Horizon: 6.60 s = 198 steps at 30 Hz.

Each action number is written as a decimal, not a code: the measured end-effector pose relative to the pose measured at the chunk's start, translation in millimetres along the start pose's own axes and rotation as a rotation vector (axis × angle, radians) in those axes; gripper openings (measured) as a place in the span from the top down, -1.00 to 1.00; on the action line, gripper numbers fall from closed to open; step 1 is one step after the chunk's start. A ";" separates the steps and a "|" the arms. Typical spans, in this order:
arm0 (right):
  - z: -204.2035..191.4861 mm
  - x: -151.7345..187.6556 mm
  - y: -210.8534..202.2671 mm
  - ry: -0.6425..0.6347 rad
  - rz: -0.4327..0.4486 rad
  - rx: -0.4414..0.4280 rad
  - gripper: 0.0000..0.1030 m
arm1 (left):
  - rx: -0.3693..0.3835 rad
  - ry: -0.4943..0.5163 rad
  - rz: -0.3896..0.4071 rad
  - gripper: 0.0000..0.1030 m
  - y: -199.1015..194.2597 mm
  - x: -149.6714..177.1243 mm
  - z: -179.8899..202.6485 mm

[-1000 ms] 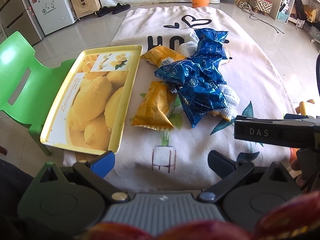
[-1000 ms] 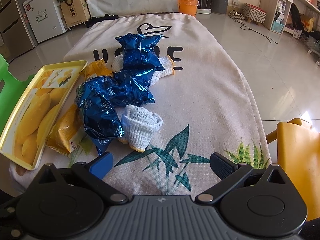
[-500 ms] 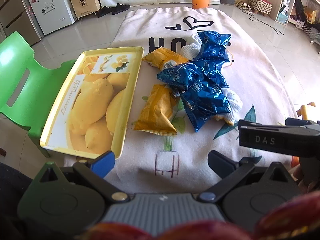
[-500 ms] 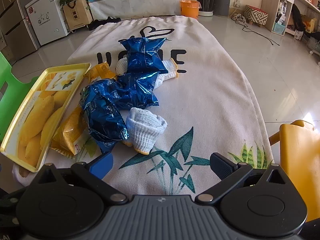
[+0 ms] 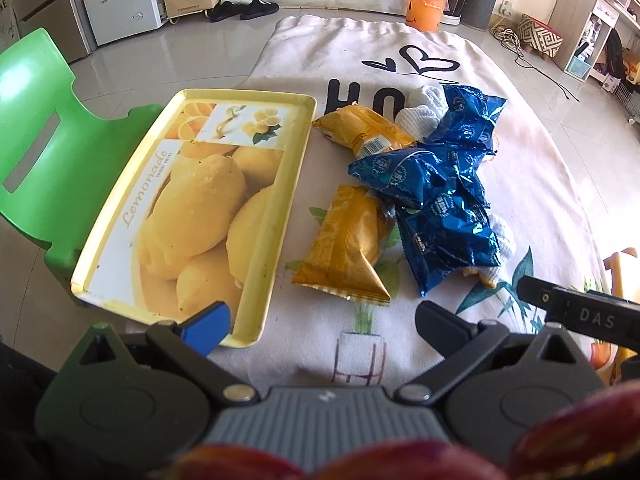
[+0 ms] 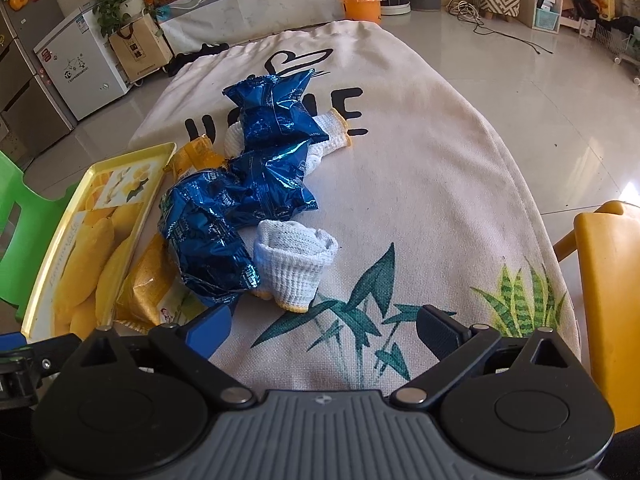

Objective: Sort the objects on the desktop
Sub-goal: 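Move the right tool toward the white knit glove, then lower the right tool onto the white knit glove and close its fingers, then lift the glove with the right tool while the left tool grasps the yellow snack bag, then carry the glove in the right tool while the left tool carries the yellow bag toward the tray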

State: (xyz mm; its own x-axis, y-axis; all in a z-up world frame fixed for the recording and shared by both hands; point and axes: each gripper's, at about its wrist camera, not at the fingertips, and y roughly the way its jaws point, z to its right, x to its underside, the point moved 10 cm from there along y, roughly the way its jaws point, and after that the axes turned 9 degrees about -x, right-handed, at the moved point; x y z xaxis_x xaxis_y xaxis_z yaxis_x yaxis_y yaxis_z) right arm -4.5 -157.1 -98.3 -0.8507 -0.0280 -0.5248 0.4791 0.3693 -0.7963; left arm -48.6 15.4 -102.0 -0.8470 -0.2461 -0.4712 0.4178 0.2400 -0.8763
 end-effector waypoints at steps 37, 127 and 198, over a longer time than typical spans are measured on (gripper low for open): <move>29.3 -8.7 18.1 0.278 0.033 -0.006 -0.86 | 0.128 0.161 0.044 -0.98 57.4 -29.8 41.2; 46.5 -20.9 64.3 0.458 0.055 0.026 -0.43 | 0.096 -0.009 -0.092 -0.99 125.2 -23.9 49.7; 36.5 -25.1 22.9 0.414 0.140 -0.086 -0.03 | 0.038 -0.074 -0.006 -0.12 47.9 -28.0 54.7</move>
State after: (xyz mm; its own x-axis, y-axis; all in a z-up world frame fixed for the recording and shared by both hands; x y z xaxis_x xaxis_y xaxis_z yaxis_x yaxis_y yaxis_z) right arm 35.7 -181.8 -114.4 -0.8021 0.3961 -0.4469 0.5910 0.4192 -0.6892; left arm 13.1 -17.5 -136.2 -0.8233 -0.3164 -0.4712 0.4263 0.2033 -0.8814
